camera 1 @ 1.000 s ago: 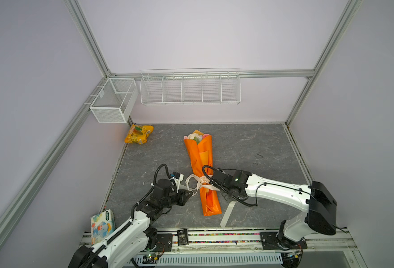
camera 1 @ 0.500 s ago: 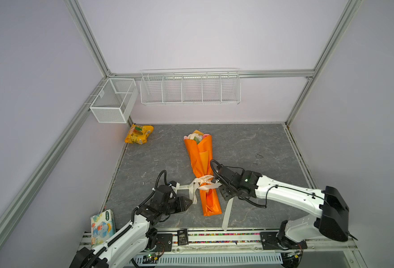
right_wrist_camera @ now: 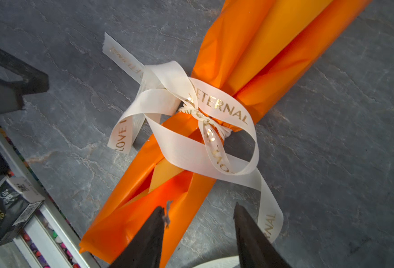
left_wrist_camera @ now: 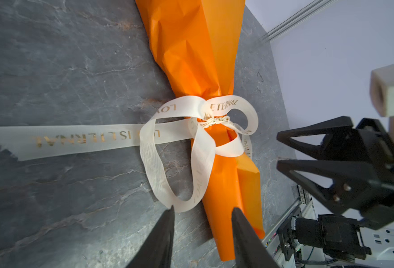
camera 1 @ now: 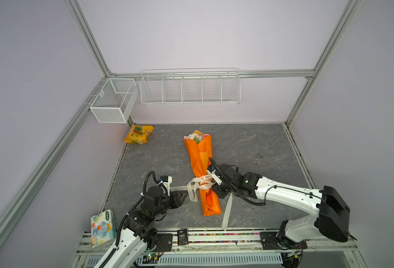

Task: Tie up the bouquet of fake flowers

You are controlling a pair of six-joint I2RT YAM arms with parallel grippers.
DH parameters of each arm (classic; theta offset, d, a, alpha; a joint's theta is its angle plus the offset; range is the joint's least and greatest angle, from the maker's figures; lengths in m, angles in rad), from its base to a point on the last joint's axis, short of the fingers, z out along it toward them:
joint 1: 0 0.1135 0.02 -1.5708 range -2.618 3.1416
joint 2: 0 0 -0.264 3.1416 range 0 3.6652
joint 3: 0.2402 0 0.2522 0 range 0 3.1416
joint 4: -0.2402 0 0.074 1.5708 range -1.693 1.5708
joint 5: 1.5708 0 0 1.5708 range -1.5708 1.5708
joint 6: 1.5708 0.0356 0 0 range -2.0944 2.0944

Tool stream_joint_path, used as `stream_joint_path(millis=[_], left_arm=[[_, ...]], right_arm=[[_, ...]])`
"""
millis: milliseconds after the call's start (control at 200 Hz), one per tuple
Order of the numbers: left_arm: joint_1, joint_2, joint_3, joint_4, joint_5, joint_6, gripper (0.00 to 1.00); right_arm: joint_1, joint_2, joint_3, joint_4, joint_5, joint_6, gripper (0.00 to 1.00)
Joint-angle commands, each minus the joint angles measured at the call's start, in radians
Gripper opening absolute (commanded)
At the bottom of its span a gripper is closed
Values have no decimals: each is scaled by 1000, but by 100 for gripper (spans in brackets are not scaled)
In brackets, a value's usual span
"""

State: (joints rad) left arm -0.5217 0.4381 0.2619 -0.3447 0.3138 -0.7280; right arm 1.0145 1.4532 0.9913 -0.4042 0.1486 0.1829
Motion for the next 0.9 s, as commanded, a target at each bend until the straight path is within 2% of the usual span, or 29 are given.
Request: stream_joint_path(millis=[0,65,235,410,550,690,895], left_arm=[[2,95,101,72,-18,101,40],[2,240,188,88,27,215,41],[2,677,476,-52,131,510,42],[-21,974,726,-246,213,759,43],[-97,1135,852,-342,108,923,47],[-112,1237,941,-374,36,954,44],[-113,1283,1005,-415,30,1008,41]], right_arm=[[1,13,-32,108,5,-71,50],[-3,2,-61,130,43,-35,46],[-21,-113,-201,196,65,78,45],[-45,-192,-284,214,38,127,46],[-46,-197,-291,211,32,146,46],[-47,-196,-287,208,25,154,46],[-46,-196,-295,212,3,179,47]])
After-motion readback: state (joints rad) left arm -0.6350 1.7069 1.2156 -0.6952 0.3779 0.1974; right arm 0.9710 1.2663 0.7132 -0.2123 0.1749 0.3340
